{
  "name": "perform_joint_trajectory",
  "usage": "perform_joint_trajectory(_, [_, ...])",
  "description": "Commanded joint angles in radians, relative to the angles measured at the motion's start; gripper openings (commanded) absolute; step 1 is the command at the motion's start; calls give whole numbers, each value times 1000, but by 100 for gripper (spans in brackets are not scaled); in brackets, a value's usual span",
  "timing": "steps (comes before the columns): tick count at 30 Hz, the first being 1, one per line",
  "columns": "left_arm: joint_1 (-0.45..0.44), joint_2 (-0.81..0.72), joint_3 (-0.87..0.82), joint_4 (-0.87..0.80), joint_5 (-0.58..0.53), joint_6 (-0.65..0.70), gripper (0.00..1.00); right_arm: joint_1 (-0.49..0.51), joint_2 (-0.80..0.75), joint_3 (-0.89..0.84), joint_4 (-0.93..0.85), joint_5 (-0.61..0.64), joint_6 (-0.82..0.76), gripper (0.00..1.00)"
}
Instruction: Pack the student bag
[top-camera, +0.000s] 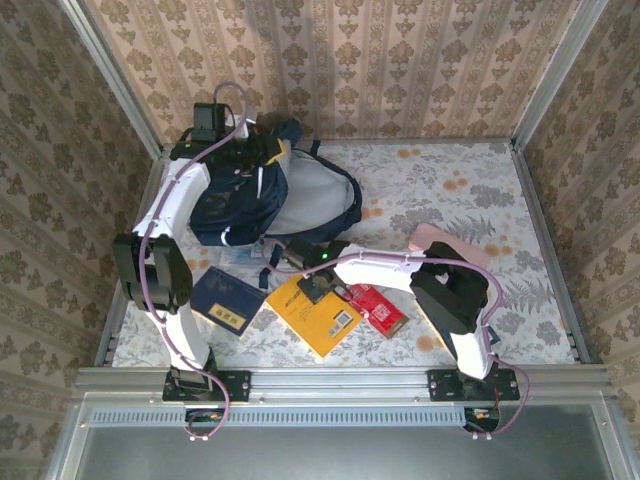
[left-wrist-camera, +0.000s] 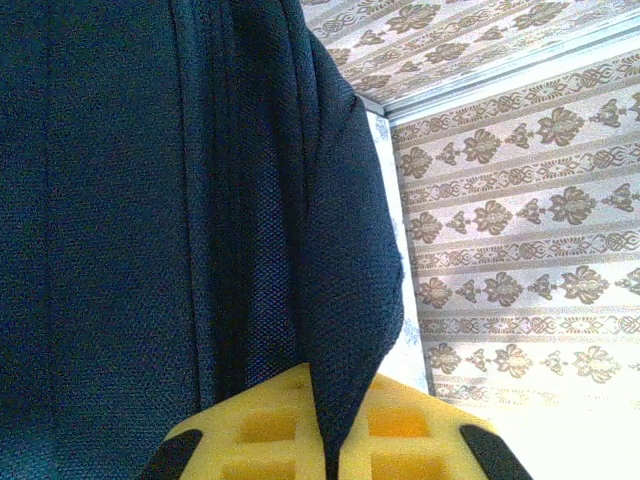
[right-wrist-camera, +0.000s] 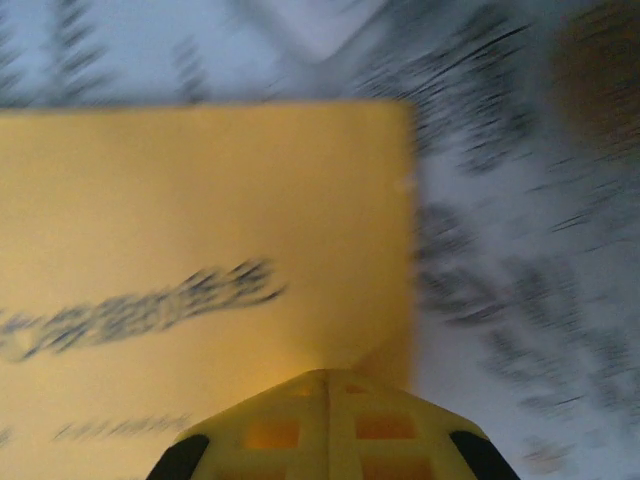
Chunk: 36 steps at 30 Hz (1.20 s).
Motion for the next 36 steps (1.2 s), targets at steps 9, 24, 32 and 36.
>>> perform_joint_trajectory(9, [9, -44, -7, 46, -22, 5, 0, -228, -435, -285, 267, -142, 118, 32])
perform_joint_trajectory(24, [-63, -50, -50, 107, -5, -58, 0, -1051, -742, -655, 136, 34, 531, 100])
perform_joint_trajectory(32, [-61, -49, -55, 107, -3, -54, 0, -1121, -567, -629, 238, -109, 524, 100])
perform_joint_trajectory(36, [-55, -50, -56, 108, 0, -56, 0, -1102, -552, -682, 320, -235, 552, 100])
